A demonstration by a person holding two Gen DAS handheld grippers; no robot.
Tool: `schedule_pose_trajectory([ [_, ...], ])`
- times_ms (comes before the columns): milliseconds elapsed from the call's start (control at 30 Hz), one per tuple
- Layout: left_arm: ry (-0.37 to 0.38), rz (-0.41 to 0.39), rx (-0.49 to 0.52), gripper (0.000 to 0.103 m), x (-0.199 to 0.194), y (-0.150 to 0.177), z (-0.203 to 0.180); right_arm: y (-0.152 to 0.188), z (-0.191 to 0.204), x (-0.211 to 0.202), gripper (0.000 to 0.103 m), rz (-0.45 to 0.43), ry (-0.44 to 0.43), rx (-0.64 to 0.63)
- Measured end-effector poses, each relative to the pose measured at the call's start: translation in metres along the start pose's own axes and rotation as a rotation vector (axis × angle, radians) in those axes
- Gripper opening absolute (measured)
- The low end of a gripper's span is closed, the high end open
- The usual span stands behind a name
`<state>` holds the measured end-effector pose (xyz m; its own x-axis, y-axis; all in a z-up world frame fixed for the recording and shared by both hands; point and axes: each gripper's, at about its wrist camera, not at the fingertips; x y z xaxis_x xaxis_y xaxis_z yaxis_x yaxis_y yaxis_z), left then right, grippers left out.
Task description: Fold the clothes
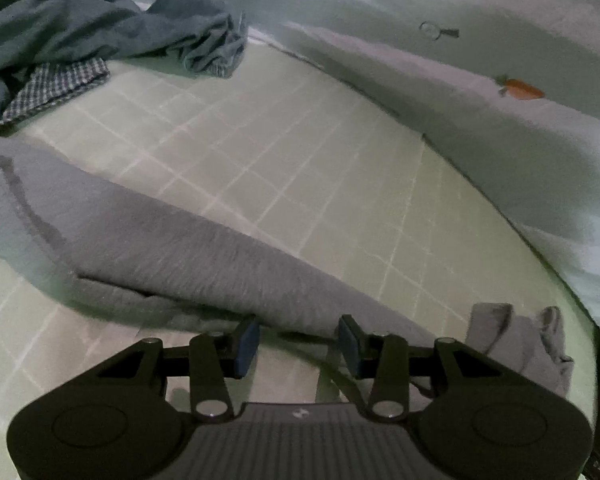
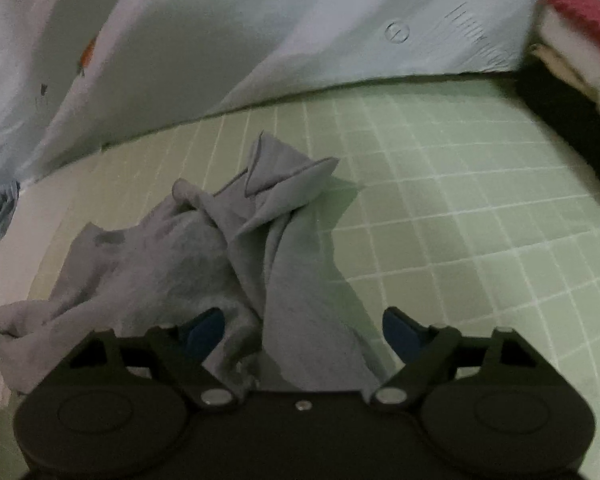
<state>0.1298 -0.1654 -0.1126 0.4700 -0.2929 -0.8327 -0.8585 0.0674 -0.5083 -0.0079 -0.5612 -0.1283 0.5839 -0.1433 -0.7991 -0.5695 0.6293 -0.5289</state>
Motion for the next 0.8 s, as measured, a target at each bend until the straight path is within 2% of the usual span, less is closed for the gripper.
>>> schedule_pose_trajectory([
  [167, -0.024, 0.028, 0.02, 0.044, 0.011, -0.001, -0.004, 0.003, 0.005, 0.012, 0.087, 0.043, 0.001, -0.06],
  [267, -0.042, 0.036, 0.043, 0.044, 0.013, -0.002, -0.009, 0.004, 0.004, 0.017, 0.078, 0.067, -0.018, -0.052],
  [333, -0.054, 0.041, 0.058, 0.044, 0.014, -0.003, -0.012, 0.003, 0.003, 0.016, 0.051, 0.069, -0.029, -0.052],
  [367, -0.061, 0.045, 0.066, 0.044, 0.014, -0.004, -0.013, 0.002, 0.001, 0.015, 0.042, 0.062, -0.032, -0.048],
  [400, -0.069, 0.049, 0.077, 0.044, 0.014, -0.005, -0.016, 0.0, -0.002, 0.013, 0.021, 0.047, -0.03, -0.036],
  [467, -0.084, 0.056, 0.1, 0.044, 0.013, -0.008, -0.021, -0.006, -0.01, 0.009, 0.011, 0.013, -0.021, -0.01],
  [567, -0.094, 0.058, 0.16, 0.044, 0.011, -0.011, -0.031, -0.018, -0.03, 0.0, 0.01, -0.077, 0.045, 0.041],
  [800, -0.048, 0.067, 0.247, 0.044, 0.009, -0.008, -0.055, -0.074, -0.099, -0.023, 0.008, -0.307, 0.324, 0.013],
])
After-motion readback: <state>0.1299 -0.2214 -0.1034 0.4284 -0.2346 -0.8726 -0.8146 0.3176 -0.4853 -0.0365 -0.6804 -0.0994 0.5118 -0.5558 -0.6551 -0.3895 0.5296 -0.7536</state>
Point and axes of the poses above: each gripper's, at about its wrist camera, not at the fingertips, and x roughly the way its jaws point, z to its left, y to its underside, and after that the axes turned 14 degrees about x, right-handed
